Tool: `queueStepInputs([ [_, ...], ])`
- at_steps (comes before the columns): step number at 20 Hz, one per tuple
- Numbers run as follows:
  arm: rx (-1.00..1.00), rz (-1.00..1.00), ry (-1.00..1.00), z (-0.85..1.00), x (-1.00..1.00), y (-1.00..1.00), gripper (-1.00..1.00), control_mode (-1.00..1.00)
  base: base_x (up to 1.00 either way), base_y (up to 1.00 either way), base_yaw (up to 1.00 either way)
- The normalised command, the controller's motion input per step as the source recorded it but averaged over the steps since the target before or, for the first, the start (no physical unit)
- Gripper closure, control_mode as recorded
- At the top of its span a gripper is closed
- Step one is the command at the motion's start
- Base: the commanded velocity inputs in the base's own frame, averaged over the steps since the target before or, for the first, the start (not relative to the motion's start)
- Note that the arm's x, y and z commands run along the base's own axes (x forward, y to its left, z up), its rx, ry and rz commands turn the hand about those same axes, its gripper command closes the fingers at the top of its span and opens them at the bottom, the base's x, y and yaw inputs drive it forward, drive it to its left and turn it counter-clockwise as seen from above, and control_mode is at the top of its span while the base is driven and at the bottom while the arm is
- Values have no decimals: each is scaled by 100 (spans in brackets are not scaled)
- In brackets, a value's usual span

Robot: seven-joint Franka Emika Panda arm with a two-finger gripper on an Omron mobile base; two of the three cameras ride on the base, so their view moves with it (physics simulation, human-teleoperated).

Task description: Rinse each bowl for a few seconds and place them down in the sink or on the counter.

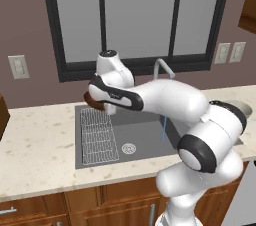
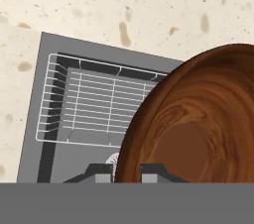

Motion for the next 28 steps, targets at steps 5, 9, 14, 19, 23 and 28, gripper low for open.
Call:
queueStepInputs([
  [5, 1, 22, 1, 0, -11, 44, 100, -100, 0, 0, 0],
  [9, -3, 11, 0, 0, -1, 43, 100, -100, 0, 0, 0],
  [14, -3, 12, 0, -2, -1, 34, 100, -100, 0, 0, 0],
  [19, 0, 13, 0, -16, -8, 15, 100, -100, 0, 0, 0],
  [23, 1, 11, 0, -19, -16, 11, 100, -100, 0, 0, 0],
  [28, 2, 10, 0, -21, -16, 15, 100, -100, 0, 0, 0],
])
